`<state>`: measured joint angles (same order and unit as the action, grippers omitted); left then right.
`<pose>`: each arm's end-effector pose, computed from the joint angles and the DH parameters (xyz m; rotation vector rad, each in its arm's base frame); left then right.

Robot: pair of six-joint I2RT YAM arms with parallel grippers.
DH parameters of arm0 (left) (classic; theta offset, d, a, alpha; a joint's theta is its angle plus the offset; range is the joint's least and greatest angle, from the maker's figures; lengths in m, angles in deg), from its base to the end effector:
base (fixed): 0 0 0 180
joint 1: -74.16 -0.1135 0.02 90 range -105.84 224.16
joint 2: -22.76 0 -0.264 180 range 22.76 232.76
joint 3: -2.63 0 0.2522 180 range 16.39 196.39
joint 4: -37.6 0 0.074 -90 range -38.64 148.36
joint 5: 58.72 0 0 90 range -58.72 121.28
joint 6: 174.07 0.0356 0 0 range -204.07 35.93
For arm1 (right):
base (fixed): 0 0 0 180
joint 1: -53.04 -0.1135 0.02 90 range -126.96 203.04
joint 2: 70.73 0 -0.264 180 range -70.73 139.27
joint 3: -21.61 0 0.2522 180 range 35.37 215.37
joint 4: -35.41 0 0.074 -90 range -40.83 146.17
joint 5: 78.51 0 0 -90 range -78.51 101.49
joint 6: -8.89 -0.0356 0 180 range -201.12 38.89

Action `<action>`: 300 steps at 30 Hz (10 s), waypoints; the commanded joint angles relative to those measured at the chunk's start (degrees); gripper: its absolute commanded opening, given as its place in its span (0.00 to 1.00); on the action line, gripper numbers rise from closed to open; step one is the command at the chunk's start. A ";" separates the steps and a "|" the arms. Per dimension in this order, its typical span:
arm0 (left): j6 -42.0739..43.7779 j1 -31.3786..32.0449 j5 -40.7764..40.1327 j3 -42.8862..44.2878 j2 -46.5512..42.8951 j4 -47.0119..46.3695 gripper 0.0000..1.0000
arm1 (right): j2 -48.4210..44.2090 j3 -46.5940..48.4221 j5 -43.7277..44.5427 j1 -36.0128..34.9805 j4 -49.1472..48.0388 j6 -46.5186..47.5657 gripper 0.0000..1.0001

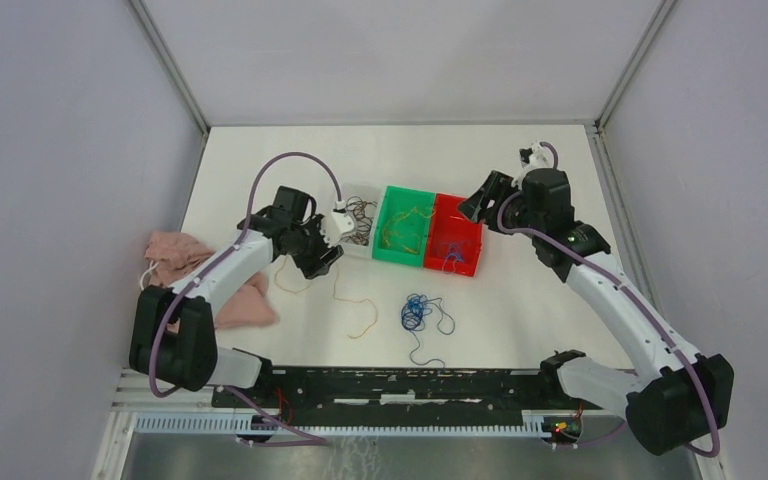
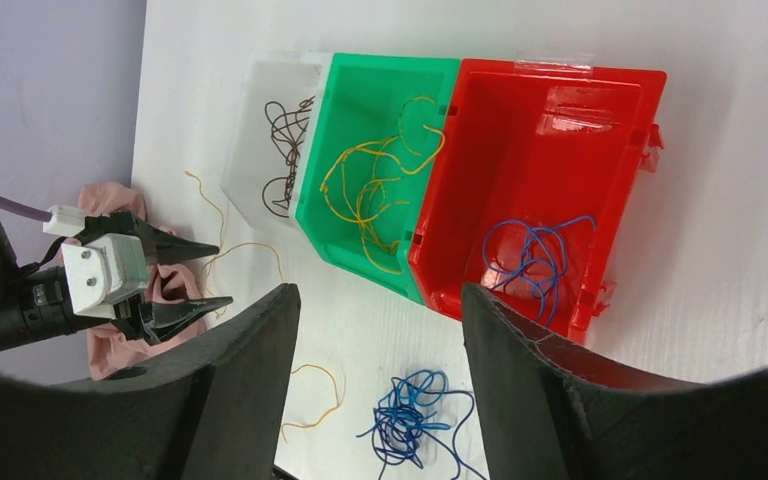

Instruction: Untangle the cables

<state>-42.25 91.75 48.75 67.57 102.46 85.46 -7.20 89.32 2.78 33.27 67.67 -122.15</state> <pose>0.2506 -0.0907 0.2131 1.3738 2.2115 -0.2578 0.2336 0.0897 0.3168 0.3008 2.1348 0.7953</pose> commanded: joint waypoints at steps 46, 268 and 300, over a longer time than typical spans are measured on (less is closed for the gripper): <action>-18.00 0.66 32.94 32.60 -5.52 16.16 0.03 | -2.70 -2.77 -18.29 -22.01 -35.00 16.14 0.86; -11.04 17.40 0.41 40.04 28.57 -8.22 0.79 | 7.50 -4.50 -6.84 -1.50 -13.69 6.52 0.36; -17.96 -1.17 22.13 53.79 24.91 5.33 0.99 | 30.48 15.09 -14.82 -11.53 -10.07 10.35 0.26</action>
<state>-55.85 94.68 69.36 119.22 132.26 91.72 24.89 102.22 -10.60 24.50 52.07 -118.92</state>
